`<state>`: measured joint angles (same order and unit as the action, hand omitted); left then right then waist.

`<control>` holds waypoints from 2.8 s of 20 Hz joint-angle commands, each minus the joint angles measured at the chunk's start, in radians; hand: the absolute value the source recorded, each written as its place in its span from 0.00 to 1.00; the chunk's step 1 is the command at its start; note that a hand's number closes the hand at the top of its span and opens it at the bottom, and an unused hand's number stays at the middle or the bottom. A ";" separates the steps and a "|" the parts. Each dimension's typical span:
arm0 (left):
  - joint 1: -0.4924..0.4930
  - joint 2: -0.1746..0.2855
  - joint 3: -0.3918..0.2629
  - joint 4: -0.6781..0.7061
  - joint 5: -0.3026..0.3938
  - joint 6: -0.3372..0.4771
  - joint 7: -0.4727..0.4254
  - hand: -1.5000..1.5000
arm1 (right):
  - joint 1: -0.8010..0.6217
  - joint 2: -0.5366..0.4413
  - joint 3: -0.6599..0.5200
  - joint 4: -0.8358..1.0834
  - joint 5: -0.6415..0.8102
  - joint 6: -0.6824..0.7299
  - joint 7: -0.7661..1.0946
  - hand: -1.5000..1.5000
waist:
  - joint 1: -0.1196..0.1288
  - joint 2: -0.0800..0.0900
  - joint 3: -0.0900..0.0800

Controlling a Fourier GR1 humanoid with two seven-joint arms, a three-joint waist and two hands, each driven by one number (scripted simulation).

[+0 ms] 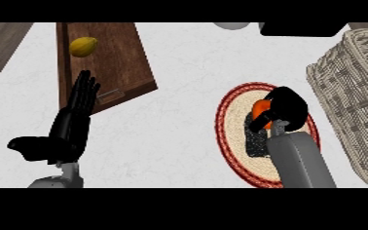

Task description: Pick the squash from the placemat and place it in the basket

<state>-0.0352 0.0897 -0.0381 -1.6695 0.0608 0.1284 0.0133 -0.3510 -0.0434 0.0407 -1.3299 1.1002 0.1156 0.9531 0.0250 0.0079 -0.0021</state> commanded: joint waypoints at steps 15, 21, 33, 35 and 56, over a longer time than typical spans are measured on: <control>-0.034 -0.021 -0.059 0.013 -0.023 -0.016 0.002 0.50 | -0.531 -0.135 -0.353 0.391 0.308 -0.502 0.279 1.00 | 0.089 0.025 0.003; -0.027 -0.009 -0.042 0.019 -0.012 -0.024 0.012 0.50 | -0.653 -0.105 -0.357 0.459 0.477 -0.646 0.318 1.00 | 0.072 0.021 0.001; 0.017 -0.021 -0.046 -0.015 -0.032 0.002 -0.002 0.50 | -0.813 -0.090 -0.506 0.585 0.704 -0.564 0.510 1.00 | 0.029 0.004 0.001; -0.014 -0.014 -0.004 0.017 -0.011 0.004 -0.013 0.50 | -0.835 -0.126 -0.533 0.614 0.736 -0.459 0.510 1.00 | 0.014 0.004 0.000; 0.058 0.003 0.025 -0.005 0.007 -0.021 -0.029 0.50 | -0.575 -0.085 -0.699 0.303 0.785 -0.404 0.321 1.00 | -0.027 -0.011 0.002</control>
<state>-0.0015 0.0900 -0.0160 -1.6672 0.0593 0.1219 0.0013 -0.9652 -0.1256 -0.6359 -0.9744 1.9043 -0.3292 1.1662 -0.0037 -0.0039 -0.0005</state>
